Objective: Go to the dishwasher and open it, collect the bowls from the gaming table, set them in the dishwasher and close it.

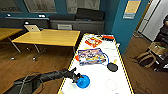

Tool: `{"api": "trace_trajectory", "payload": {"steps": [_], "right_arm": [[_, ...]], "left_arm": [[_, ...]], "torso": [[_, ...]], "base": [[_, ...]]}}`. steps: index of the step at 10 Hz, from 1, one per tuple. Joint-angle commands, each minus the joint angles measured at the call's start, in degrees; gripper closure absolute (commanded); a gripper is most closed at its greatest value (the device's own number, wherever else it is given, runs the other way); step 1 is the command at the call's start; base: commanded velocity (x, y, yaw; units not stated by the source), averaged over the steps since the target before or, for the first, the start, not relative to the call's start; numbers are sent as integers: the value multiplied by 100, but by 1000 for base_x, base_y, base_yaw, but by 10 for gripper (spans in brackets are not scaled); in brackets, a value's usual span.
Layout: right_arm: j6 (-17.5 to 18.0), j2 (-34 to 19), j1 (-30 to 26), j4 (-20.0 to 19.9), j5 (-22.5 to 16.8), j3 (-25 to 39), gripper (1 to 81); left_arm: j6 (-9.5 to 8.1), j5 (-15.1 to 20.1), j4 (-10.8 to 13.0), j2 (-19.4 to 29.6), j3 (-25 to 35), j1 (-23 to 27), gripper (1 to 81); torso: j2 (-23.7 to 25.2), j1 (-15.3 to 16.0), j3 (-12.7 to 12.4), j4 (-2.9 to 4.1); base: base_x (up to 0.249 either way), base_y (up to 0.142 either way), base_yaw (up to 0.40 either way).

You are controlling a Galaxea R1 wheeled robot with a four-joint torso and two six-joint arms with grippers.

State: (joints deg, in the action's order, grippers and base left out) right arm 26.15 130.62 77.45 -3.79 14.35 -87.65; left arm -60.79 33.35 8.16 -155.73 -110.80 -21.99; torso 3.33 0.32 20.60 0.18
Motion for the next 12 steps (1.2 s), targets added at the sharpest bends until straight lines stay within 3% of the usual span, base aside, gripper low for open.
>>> {"api": "trace_trajectory", "payload": {"steps": [1, 7, 9, 10, 12], "right_arm": [[-22, -183, -241, 151, -319, 170, 811], [-22, -209, -215, 150, -319, 170, 811], [-22, -209, -208, 151, -319, 170, 811], [-22, -200, -216, 151, -319, 170, 811], [-22, -200, -251, 151, -319, 179, 811]], "left_arm": [[24, 207, -25, 24, 67, 788, 10], [-3, 242, -25, 86, 182, 1184, 10], [67, 233, -16, 147, -74, 1157, 10], [181, 207, -25, 252, -12, 1140, 10], [200, 154, -33, 542, 260, 1157, 10]], "torso": [[0, 0, 0, 0], [0, 0, 2, 0], [0, 0, 2, 0], [0, 0, 2, 0], [0, 0, 2, 0]], "base": [[0, 0, 0], [0, 0, 0], [0, 0, 0], [0, 0, 0], [0, 0, 0]]}}
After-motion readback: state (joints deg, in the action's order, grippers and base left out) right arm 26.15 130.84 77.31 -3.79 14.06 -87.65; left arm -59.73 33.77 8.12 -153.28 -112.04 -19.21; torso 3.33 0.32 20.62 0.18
